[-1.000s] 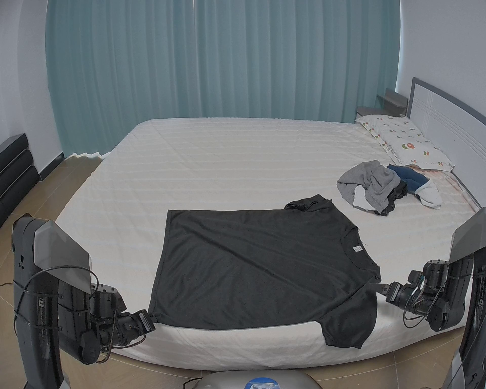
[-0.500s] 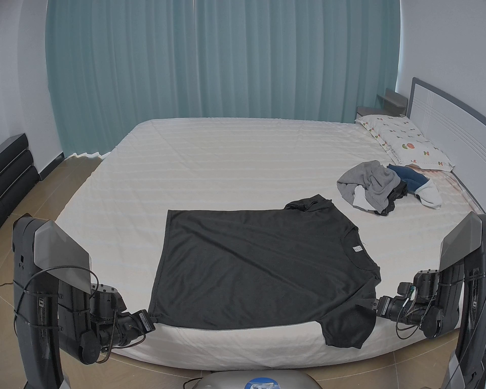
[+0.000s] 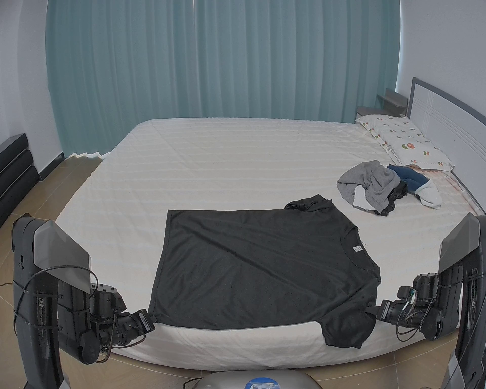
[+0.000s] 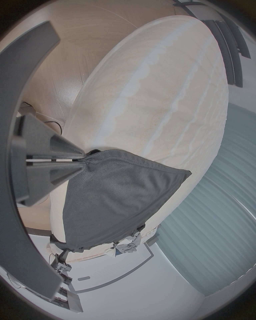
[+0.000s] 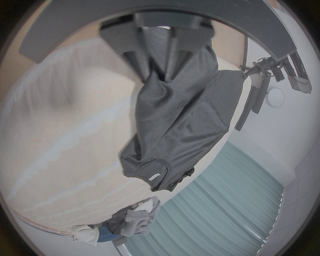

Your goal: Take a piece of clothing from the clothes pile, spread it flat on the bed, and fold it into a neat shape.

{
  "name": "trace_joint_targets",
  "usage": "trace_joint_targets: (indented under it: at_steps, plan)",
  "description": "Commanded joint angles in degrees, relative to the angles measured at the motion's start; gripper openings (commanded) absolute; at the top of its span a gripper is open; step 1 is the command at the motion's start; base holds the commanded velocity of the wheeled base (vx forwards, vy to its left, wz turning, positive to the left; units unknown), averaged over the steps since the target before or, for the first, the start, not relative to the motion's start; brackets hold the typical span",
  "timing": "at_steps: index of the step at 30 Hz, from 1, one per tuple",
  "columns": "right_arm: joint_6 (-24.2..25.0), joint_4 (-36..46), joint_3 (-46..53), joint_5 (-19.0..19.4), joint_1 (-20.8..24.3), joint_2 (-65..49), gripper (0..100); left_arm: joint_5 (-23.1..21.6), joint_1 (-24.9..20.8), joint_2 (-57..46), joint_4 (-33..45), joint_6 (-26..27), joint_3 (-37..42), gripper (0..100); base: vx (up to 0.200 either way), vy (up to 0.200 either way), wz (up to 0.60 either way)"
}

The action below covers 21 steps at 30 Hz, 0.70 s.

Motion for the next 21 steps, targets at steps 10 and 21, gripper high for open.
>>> trace_joint_targets:
  at_steps: [10, 21]
  plan:
    - [-4.17, -0.78, 10.38, 0.93, -3.41, -4.52, 0, 0.25, 0.46, 0.07, -0.12, 0.41, 0.35, 0, 0.0, 0.0, 0.0]
    - [-4.34, 1.33, 11.43, -0.3, -2.97, -5.4, 0, 2.36, 2.48, 0.07, -2.85, 5.42, 3.16, 0, 0.0, 0.0, 0.0]
